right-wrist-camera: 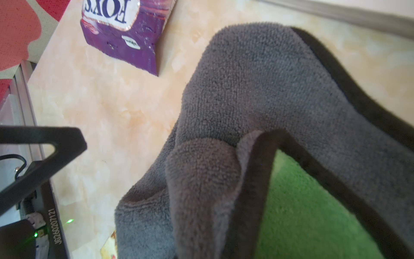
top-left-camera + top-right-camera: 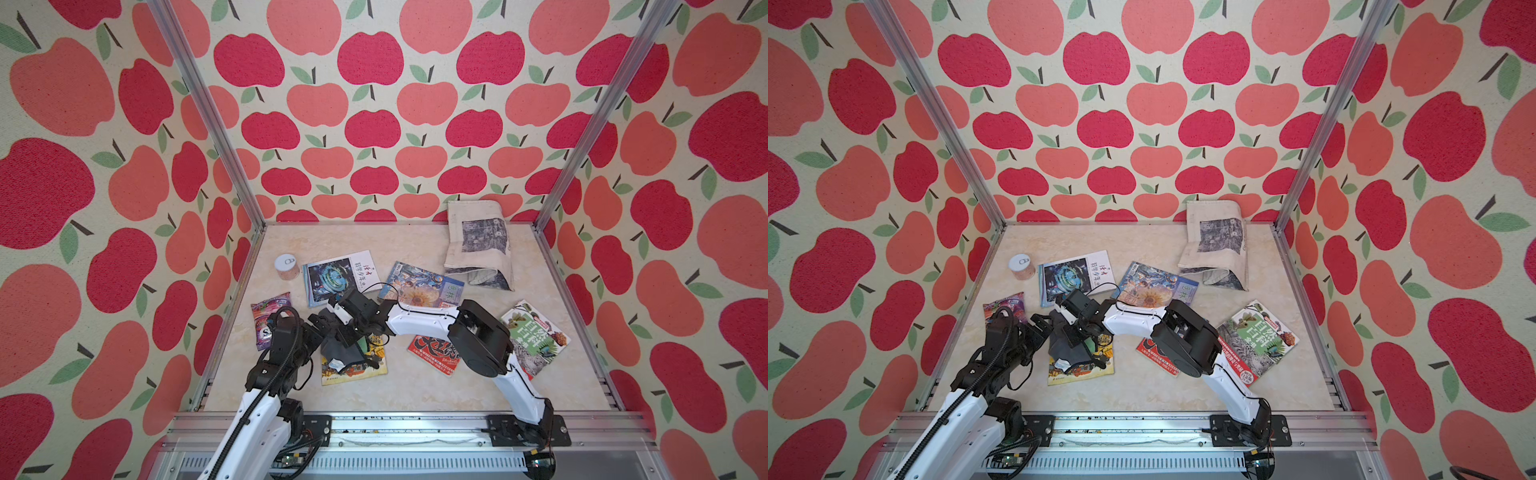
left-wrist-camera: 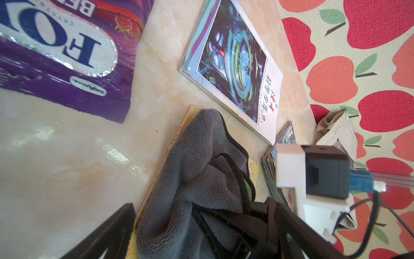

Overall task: Wipe the cover of the book
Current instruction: Wipe the dirt from the cover of the book.

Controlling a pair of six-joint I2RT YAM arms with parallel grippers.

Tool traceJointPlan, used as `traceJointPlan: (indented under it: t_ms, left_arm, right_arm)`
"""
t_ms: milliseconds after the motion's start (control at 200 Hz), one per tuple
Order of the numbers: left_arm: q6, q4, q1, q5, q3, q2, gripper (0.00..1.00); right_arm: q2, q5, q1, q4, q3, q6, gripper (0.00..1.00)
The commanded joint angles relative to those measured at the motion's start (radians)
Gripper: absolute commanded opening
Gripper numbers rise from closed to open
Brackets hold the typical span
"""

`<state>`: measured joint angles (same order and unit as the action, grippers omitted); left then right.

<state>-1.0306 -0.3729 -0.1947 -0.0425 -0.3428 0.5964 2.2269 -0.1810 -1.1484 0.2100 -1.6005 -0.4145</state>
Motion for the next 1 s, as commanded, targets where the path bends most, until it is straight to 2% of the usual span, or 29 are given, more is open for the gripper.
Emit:
traceJointPlan:
  t_ms: [0,190,460,640,991]
  left_arm:
    - [0.017,0.003,0.001,-0.013,-0.004,-0.004,0.99]
    - [0.038,-0.017,0.045,-0.023,-0.012,-0.01,0.99]
    - [0.044,0.001,0.235,-0.19,0.015,-0.018,0.99]
    - [0.054,-0.005,0.261,-0.207,0.011,-0.015,0.99]
    - [0.055,-0.032,0.27,-0.213,0.012,-0.044,0.99]
  right_arm:
    - [-0.033,0.046,0.023,0.079,0.104,-0.018,0.0]
    - [-0.14,0.079,0.073,0.038,0.277,-0.023,0.0]
    - [-0.251,0.133,0.104,0.039,0.401,-0.009,0.0]
    - [-0.224,0.099,0.085,0.023,0.371,-0.03,0.0]
    - [-0.046,0.047,-0.02,0.058,0.115,-0.037,0.0]
